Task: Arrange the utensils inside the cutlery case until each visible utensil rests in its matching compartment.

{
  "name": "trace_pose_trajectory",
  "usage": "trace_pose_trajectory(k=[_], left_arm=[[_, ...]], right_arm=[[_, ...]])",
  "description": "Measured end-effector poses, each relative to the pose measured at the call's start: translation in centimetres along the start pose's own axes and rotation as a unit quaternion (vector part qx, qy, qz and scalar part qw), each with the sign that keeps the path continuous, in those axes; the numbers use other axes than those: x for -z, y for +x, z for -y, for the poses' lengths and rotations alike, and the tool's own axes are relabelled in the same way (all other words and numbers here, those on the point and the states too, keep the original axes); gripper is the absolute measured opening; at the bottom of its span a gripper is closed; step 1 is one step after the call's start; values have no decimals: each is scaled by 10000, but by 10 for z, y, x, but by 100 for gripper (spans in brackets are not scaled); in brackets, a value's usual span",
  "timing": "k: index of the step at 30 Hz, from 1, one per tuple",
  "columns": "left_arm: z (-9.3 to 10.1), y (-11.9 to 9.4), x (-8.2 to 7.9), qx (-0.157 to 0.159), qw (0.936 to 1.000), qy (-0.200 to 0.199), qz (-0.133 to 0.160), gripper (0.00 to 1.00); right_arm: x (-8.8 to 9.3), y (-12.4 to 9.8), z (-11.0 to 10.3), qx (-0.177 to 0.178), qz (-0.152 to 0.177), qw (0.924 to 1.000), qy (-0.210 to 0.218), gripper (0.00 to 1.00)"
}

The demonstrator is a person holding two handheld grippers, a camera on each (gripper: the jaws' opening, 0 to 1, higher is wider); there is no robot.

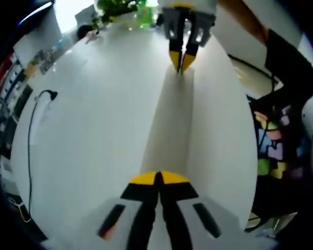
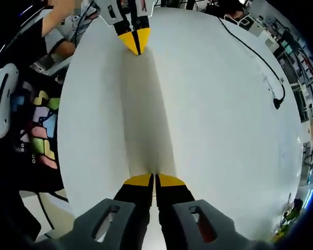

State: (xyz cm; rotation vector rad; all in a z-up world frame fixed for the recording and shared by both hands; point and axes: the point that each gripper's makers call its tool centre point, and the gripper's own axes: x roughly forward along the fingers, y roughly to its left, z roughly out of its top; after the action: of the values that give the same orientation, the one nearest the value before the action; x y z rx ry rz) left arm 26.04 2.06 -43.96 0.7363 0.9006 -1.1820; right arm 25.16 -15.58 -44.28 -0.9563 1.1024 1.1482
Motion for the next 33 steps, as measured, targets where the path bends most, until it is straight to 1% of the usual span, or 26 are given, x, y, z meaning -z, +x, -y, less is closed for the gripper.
trace_pose_trajectory(k=[2, 3, 4, 5, 8, 9, 12, 17, 18, 19, 21, 23, 25, 27, 28, 30, 33], left_arm=[[0, 0, 0, 18, 10000, -18, 28, 0], [0, 0, -1, 41, 10000, -15, 45, 0], [0, -1, -1, 53, 10000, -13, 42, 0], [-1, -1, -1, 66, 10000, -48, 45, 0], [-1, -2, -1, 65, 9999, -35, 68, 0], [-1, -2, -1, 58, 10000, -26, 65, 0], [-3, -2, -1, 110, 9999, -116, 38, 0], [-3, 0, -4, 163, 9997, -201, 39, 0], [-2, 0, -4, 148, 9998, -126, -1, 0], [-3, 0, -4, 142, 9999, 74, -22, 0], [-2, 0, -4, 148, 9999, -44, -17, 0], [-2, 1, -4, 155, 9999, -54, -19, 0], [-1, 1, -4, 123, 9999, -39, -55, 0], [-1, 2, -5, 33, 9999, -26, -149, 0], [-1, 2, -4, -9, 9998, -9, -201, 0], [0, 3, -4, -91, 9995, 71, -293, 0], [0, 2, -4, -175, 9992, 90, -336, 0]], right_arm=[[0, 1, -1, 64, -64, 9999, -50, 0], [-5, 4, -8, -34, -14, 9999, -144, 0], [-4, 2, -4, 85, -118, 9997, -186, 0], [-2, 3, -4, 107, -241, 9994, -224, 0], [-1, 3, -2, 131, -376, 9988, -277, 0], [-1, 4, -1, 117, -390, 9987, -309, 0], [1, 3, 3, -34, -346, 9993, -156, 0], [2, 4, 4, -32, -336, 9991, -248, 0], [3, 4, 5, -43, -342, 9991, -250, 0], [3, 4, 5, -55, -360, 9990, -259, 0], [3, 5, 6, -82, -440, 9987, -253, 0], [3, 4, 6, -87, -529, 9981, -316, 0], [4, 4, 7, -145, -586, 9975, -360, 0], [4, 5, 7, -226, -631, 9976, -196, 0], [4, 5, 6, -219, -648, 9975, -190, 0], [4, 4, 5, -103, -723, 9967, -341, 0], [5, 3, 5, -54, -669, 9974, -256, 0]])
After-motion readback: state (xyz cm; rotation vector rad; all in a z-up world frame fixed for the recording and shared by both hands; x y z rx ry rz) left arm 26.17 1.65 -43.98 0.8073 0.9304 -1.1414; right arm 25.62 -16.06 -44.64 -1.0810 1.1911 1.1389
